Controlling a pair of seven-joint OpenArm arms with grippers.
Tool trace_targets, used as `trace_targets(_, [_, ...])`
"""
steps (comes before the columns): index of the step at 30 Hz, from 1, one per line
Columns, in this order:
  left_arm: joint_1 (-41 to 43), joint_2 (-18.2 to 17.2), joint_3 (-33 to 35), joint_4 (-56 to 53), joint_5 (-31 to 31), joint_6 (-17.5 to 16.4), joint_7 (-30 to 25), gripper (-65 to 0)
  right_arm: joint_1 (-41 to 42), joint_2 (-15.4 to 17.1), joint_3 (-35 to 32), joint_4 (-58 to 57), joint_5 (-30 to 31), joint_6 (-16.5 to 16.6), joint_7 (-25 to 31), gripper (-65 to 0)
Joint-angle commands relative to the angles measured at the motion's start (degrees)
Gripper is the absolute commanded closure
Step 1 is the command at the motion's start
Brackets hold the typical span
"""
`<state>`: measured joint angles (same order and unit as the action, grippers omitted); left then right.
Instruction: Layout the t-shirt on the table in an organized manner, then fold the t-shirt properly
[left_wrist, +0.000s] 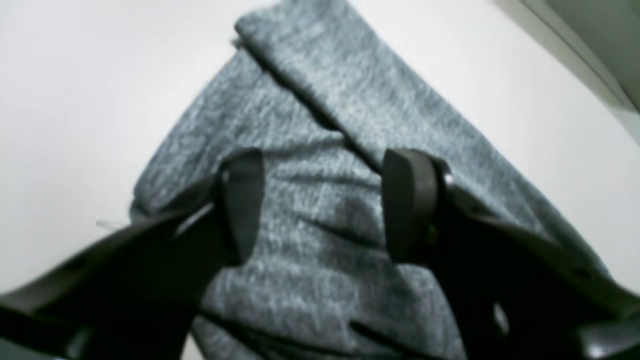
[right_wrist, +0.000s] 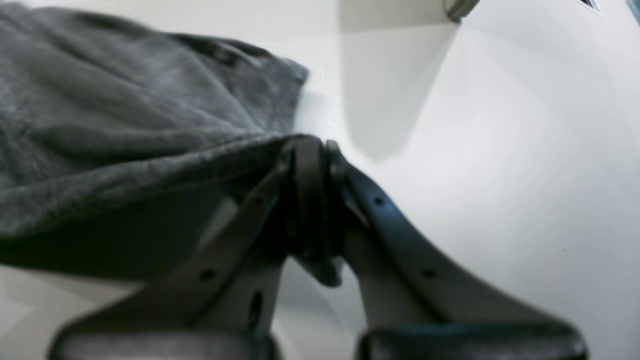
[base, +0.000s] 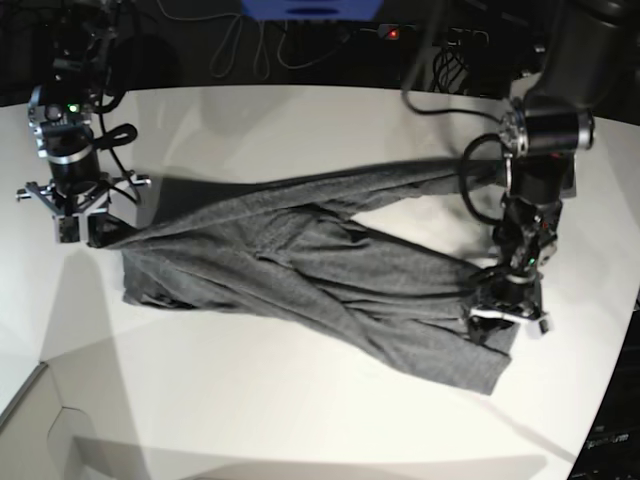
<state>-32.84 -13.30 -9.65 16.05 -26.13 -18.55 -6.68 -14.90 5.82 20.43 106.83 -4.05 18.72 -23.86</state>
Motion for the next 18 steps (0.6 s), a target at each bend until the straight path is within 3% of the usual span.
trace_targets(1, [1.1,-0.6,-0.1,-0.7,0.8,3.3,5.4,-37.3,0.4,0.6,0.1,1.0,0.2,-0.5,1.4,0.0])
trace_targets(5, [4.3,-1.2,-0.2,-0.6,-1.3,3.1,5.4,-37.3,0.4,0.6,0.0,1.0,0.2,-0.5,1.7,0.0])
trace_targets(8, [6.2,-2.4,-0.2,1.5,-7.5,2.9,6.5,-37.1,0.4,0.6,0.0,1.0,0.2,-0.5,1.7,0.0])
trace_targets(13, [13.3,-5.1,-0.1,20.6,-20.0,2.9,17.4,-37.1,0.4,0.6,0.0,1.0,0.2,-0.5,1.7,0.0])
trace_targets(18, [16.3,-5.6,-0.1,35.3,-22.9,3.3,18.6,-37.1,0.4,0.5,0.0,1.0,0.2,-0.5,1.7,0.0])
